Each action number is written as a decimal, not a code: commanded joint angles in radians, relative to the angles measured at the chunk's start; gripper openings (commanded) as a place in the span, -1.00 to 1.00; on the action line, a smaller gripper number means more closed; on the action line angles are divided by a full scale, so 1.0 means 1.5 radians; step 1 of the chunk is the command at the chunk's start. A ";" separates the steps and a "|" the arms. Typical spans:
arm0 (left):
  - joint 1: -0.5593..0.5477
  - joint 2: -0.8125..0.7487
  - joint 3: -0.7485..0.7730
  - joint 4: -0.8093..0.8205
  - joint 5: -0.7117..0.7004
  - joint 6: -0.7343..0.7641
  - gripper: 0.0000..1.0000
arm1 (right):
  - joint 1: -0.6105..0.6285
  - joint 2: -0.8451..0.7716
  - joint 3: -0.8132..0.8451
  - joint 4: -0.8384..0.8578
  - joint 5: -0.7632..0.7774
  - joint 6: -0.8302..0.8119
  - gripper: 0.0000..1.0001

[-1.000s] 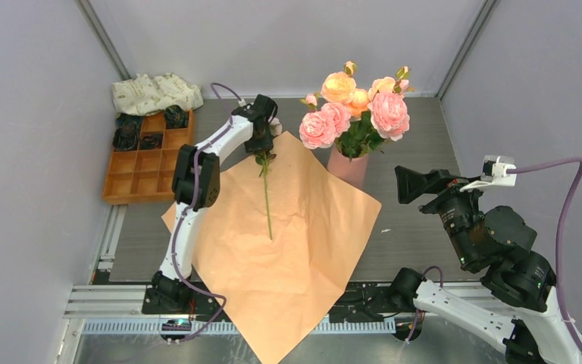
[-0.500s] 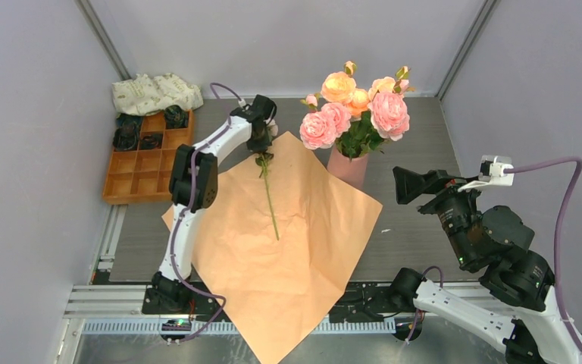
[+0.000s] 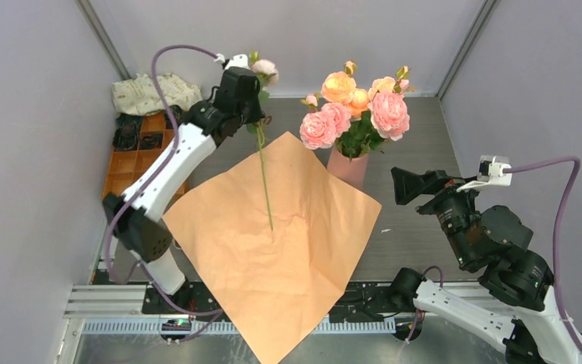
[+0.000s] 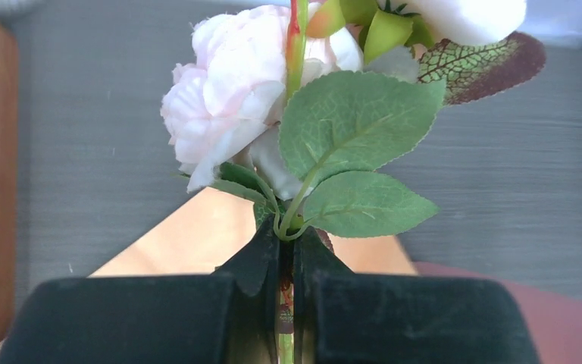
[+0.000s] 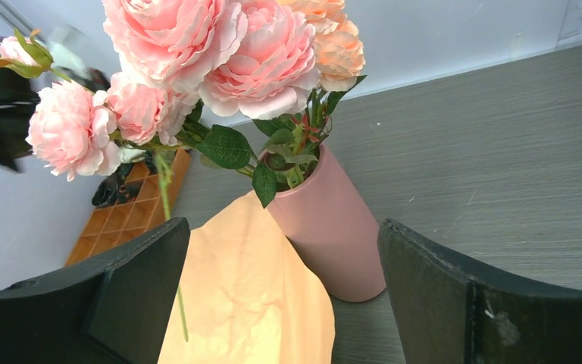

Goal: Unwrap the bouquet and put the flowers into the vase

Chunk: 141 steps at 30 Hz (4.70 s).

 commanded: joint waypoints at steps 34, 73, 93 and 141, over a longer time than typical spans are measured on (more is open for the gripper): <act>-0.517 -0.144 -0.002 0.790 0.037 0.604 -1.00 | 0.002 -0.072 0.030 -0.023 0.022 0.010 0.99; -0.460 -0.149 -0.163 0.917 -0.075 0.527 -1.00 | 0.002 -0.058 0.038 -0.033 0.026 0.005 0.99; -0.426 -0.086 -0.253 0.905 -0.120 0.404 -0.98 | 0.002 -0.059 0.024 -0.029 0.023 0.012 0.99; -0.501 -0.242 -0.367 0.694 -0.193 0.326 0.00 | 0.002 -0.046 0.015 -0.046 0.086 0.039 0.99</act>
